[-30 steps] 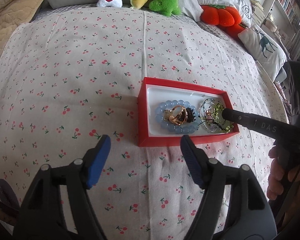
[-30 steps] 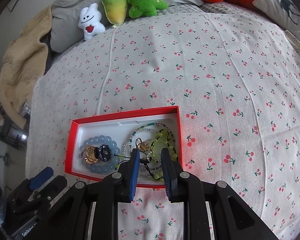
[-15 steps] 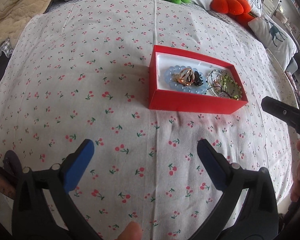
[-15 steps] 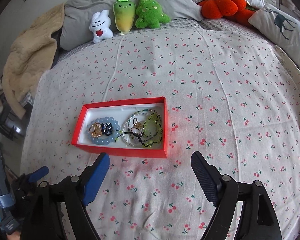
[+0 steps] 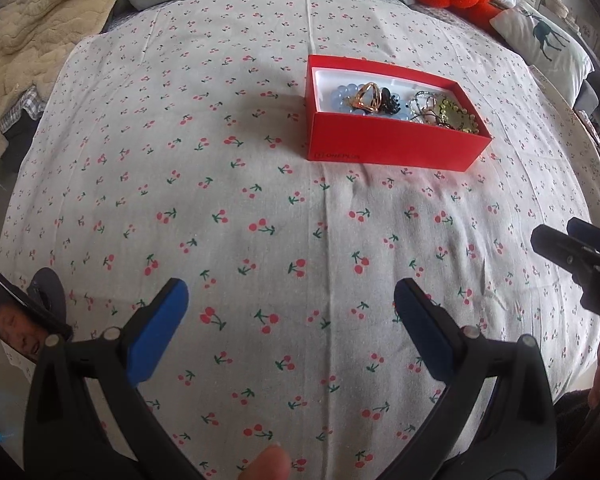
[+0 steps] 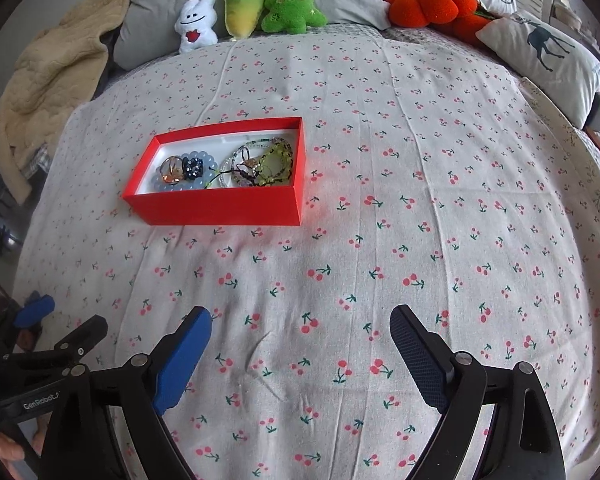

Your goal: Organize jewelry

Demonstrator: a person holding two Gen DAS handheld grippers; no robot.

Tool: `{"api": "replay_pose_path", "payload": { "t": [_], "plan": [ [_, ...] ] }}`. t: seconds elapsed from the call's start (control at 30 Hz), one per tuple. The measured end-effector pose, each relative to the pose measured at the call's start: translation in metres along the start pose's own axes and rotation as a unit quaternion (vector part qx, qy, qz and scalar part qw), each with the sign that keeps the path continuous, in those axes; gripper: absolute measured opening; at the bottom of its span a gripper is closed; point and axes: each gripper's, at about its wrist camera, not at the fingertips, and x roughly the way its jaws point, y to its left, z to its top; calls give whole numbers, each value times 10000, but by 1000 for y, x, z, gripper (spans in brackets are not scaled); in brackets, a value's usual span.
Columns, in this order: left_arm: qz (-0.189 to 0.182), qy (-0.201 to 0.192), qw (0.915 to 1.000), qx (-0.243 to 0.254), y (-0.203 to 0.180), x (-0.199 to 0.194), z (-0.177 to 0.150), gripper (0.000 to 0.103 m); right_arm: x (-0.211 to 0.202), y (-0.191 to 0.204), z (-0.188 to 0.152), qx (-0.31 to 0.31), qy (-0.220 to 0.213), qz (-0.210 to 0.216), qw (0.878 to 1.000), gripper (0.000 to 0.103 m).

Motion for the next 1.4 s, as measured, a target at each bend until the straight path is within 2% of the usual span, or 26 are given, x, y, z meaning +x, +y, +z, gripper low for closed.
{"api": "replay_pose_path", "payload": {
  "t": [0.4, 1.4],
  "plan": [
    [47, -123, 9999, -84, 2, -5, -4, 102, 6, 19, -12, -260, 53, -86, 9996, 92],
    [184, -189, 9996, -66, -3, -5, -7, 102, 6, 30, -17, -381, 4, -145, 9992, 92]
  ]
}}
